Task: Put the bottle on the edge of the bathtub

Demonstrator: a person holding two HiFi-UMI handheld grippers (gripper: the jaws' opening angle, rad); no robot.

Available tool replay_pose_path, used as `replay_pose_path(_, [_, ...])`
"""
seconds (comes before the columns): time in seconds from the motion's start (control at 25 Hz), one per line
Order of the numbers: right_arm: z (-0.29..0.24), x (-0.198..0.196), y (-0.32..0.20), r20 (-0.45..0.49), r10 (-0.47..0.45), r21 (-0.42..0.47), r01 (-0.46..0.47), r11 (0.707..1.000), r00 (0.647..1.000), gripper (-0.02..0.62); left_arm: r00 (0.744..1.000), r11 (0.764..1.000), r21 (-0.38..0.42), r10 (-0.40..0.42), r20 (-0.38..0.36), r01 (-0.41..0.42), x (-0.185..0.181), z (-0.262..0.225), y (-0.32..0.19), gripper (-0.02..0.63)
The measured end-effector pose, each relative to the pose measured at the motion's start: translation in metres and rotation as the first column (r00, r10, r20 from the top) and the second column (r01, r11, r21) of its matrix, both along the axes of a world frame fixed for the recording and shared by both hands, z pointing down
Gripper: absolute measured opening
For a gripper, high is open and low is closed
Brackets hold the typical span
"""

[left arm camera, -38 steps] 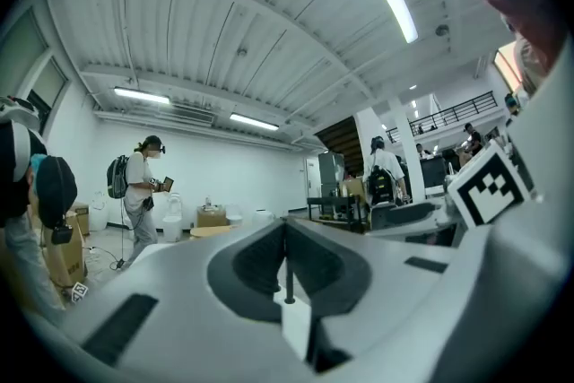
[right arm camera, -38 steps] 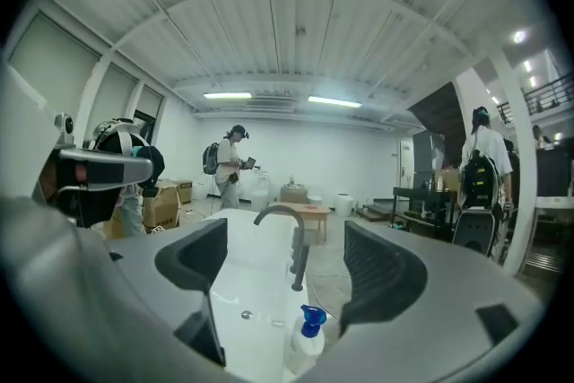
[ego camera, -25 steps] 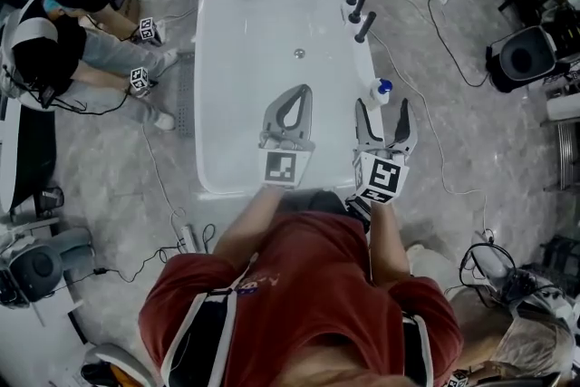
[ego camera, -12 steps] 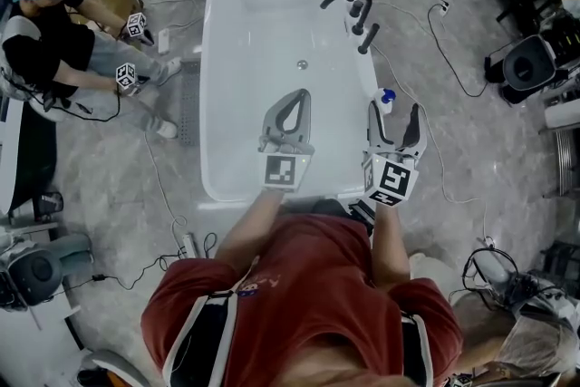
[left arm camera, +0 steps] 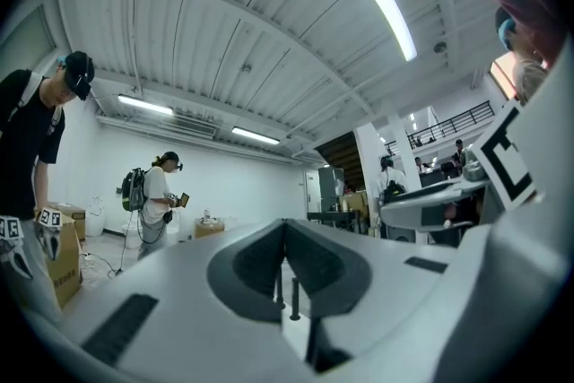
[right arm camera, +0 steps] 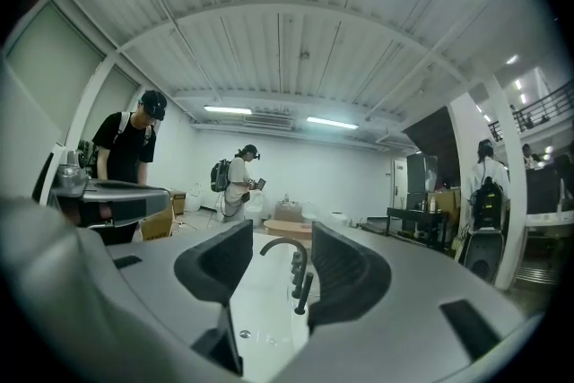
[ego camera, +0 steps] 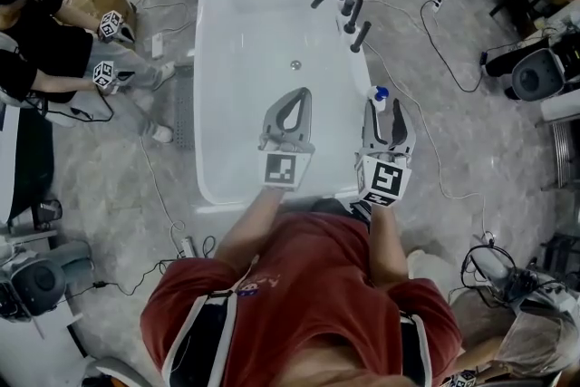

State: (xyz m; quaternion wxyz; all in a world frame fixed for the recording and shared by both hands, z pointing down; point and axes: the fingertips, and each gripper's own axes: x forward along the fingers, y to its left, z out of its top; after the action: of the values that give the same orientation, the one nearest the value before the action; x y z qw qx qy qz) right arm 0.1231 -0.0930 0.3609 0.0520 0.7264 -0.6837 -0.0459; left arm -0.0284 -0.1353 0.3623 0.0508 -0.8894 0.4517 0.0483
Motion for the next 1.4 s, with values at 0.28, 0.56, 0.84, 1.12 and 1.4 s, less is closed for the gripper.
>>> replay_pose_path(0.28, [-0.004, 0.009, 0.005, 0.032, -0.015, 0.029, 0.014, 0.999, 0.999, 0.094, 1.000, 1.000, -0.001, 0.023, -0.012, -0.023, 0.018, -0.005, 0.003, 0.015])
replay_pose_path(0.56, [-0.009, 0.009, 0.001, 0.031, -0.036, 0.038, 0.034, 0.999, 0.999, 0.014, 0.999, 0.999, 0.014, 0.052, -0.017, -0.051, 0.035, -0.015, 0.003, 0.015])
replay_pose_path(0.84, [-0.012, 0.012, 0.005, 0.007, -0.038, 0.048, 0.038, 0.998, 0.999, 0.014, 0.998, 0.998, 0.022, 0.063, -0.020, -0.063, 0.043, -0.019, 0.007, 0.015])
replay_pose_path(1.12, [-0.011, 0.012, 0.007, -0.001, -0.026, 0.025, 0.026, 0.999, 1.000, 0.014, 0.997, 0.996, 0.027, 0.082, -0.015, -0.082, 0.045, -0.023, 0.008, 0.015])
replay_pose_path(1.4, [-0.007, 0.019, 0.016, 0.006, -0.006, 0.020, 0.006, 1.000, 1.000, 0.014, 0.996, 0.996, 0.016, 0.091, -0.020, -0.090, 0.049, -0.020, 0.016, 0.015])
